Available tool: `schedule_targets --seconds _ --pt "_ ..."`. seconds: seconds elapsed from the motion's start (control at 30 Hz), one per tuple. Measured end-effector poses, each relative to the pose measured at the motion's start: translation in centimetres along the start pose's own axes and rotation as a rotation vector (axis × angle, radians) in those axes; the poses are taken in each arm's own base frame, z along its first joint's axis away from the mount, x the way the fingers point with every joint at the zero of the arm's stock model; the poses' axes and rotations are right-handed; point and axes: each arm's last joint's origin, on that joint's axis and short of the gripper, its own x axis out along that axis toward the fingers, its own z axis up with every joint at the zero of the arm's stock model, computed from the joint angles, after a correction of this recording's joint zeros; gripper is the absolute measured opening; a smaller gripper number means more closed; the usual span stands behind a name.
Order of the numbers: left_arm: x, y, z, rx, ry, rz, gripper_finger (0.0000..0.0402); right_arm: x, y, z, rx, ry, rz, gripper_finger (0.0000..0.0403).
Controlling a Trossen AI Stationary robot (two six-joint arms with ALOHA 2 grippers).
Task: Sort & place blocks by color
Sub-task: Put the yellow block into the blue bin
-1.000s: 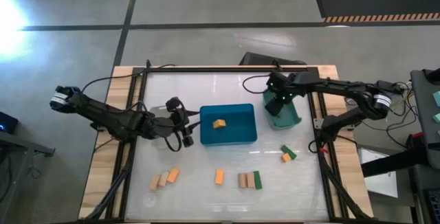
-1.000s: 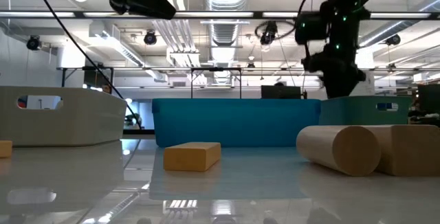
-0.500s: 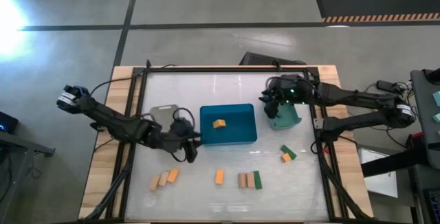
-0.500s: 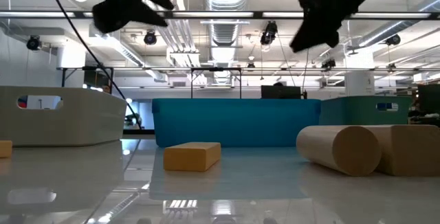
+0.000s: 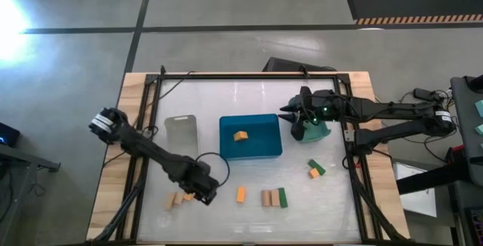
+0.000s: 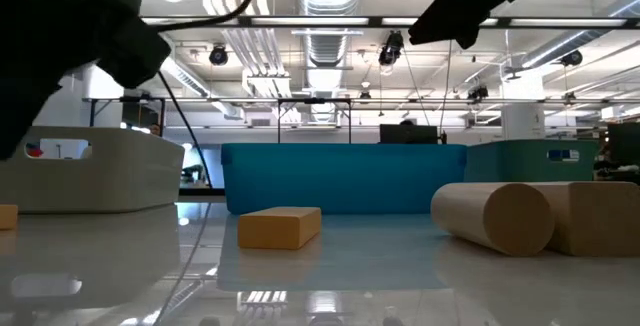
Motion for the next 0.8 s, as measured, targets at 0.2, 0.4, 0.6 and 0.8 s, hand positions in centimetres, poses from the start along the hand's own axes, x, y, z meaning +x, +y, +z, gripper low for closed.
schedule_targets --seconds 0.2,0.4,0.6,0.8 --pt "0.6 0.1 0.1 -0.028 -0.023 0.028 0.0145 0.0 0.0 0.0 -0.009 -0.002 0.0 0.0106" --pt "0.3 0.1 -0.3 -0.012 -0.022 0.013 0.0145 0.2 0.0 -0.5 -0.009 0.014 -0.001 0.0101" --pt "0.5 0.4 -0.6 -0.006 -0.02 0.025 0.0145 0.5 -0.1 -1.1 -0.01 0.023 -0.002 0.0101" --pt "1.3 1.2 -0.5 -0.012 -0.018 0.06 0.0145 0.6 -0.1 -1.3 -0.019 0.018 -0.001 0.01"
